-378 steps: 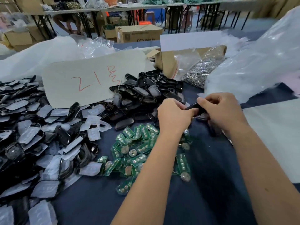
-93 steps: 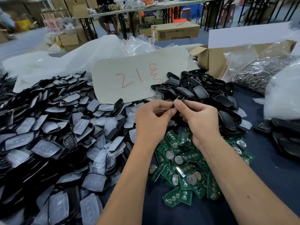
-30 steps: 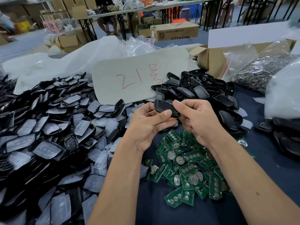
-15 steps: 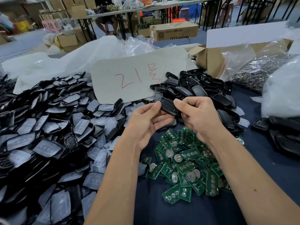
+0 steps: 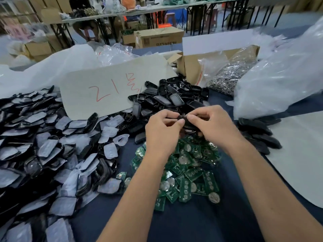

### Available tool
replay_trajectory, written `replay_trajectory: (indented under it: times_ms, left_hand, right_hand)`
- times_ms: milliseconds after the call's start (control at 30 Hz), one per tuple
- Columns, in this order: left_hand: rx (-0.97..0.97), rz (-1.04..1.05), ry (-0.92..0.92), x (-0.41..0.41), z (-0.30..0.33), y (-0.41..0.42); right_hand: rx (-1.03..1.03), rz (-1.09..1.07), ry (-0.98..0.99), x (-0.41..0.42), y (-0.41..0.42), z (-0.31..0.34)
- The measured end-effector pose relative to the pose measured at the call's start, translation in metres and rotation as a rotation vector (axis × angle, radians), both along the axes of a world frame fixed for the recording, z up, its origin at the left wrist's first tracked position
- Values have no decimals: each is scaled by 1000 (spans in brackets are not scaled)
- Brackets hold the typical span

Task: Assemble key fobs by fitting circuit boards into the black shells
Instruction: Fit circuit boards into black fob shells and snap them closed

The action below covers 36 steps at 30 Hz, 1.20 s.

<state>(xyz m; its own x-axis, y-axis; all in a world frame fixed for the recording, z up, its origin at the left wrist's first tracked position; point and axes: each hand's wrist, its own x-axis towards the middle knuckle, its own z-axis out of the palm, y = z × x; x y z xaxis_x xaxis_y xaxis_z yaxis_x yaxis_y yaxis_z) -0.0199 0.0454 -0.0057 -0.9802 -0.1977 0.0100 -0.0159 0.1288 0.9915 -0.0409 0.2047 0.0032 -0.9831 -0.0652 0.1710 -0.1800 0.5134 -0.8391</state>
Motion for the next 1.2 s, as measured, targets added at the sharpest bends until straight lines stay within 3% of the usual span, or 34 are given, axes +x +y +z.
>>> replay_trajectory:
  times_ms: [167, 267, 433, 567, 667, 767, 867, 1033, 1100, 1200]
  left_hand:
    - [-247, -127, 20, -9, 9, 83]
    - [-395, -230, 27, -6, 12, 125]
    - [-533, -286, 61, -3, 12, 155]
    - [-480, -193, 123, -4, 13, 137]
    - [-542, -37, 118, -9, 15, 108]
    - [-523, 115, 44, -15, 17, 79]
    - [-443, 132, -11, -19, 15, 59]
    - [-348, 74, -12, -21, 10, 45]
    - [-279, 74, 22, -20, 9, 36]
    - [-204, 27, 84, -18, 9, 14]
  right_hand:
    - [284, -280, 122, 9, 64, 9]
    - [405, -409, 97, 9, 94, 11]
    - [435, -408, 38, 8, 111, 12]
    - [418, -440, 133, 4, 96, 14]
    - [433, -293, 189, -2, 65, 16]
    - [463, -145, 78, -12, 33, 14]
    - [583, -83, -25, -15, 11, 7]
    - [660, -173, 30, -15, 6, 6]
    - [621, -211, 72, -16, 12, 11]
    - [373, -79, 102, -14, 11, 25]
